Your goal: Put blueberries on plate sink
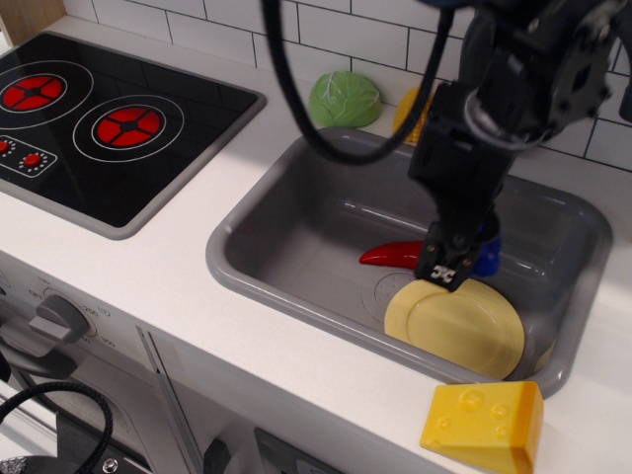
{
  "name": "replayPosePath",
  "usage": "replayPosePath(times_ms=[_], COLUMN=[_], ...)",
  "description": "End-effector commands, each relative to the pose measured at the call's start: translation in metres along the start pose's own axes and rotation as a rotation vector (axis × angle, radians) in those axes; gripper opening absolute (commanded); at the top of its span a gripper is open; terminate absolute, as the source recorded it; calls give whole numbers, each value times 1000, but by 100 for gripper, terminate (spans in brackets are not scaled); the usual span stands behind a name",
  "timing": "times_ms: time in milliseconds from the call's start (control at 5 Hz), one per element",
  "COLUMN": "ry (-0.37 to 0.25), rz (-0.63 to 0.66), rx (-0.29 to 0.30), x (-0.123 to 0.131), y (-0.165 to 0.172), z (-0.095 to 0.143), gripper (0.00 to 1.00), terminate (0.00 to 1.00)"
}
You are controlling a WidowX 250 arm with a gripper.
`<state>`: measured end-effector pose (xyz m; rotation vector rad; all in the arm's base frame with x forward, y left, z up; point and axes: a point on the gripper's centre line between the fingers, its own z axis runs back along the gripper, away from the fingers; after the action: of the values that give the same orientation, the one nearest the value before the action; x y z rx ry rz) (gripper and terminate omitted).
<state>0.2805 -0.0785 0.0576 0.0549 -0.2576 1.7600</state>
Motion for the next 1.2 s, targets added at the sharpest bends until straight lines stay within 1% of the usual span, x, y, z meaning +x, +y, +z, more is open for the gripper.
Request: replayPosePath(times_ms=[0,200,400,600,800,1000], ry=[-40,-61,-69,-22,12,14], rz=[-4,-30,-43,-62,-65,-63], rx=[-21,0,-1,55,82,93], x=[-7,-10,-14,-13,-9,-5], y=[-16,-12,-10,-12,-19,-25], z=[-27,-47,-51,-36,-14,7], gripper=[0,0,0,100,100,100], terminate=[0,0,0,0,0,0])
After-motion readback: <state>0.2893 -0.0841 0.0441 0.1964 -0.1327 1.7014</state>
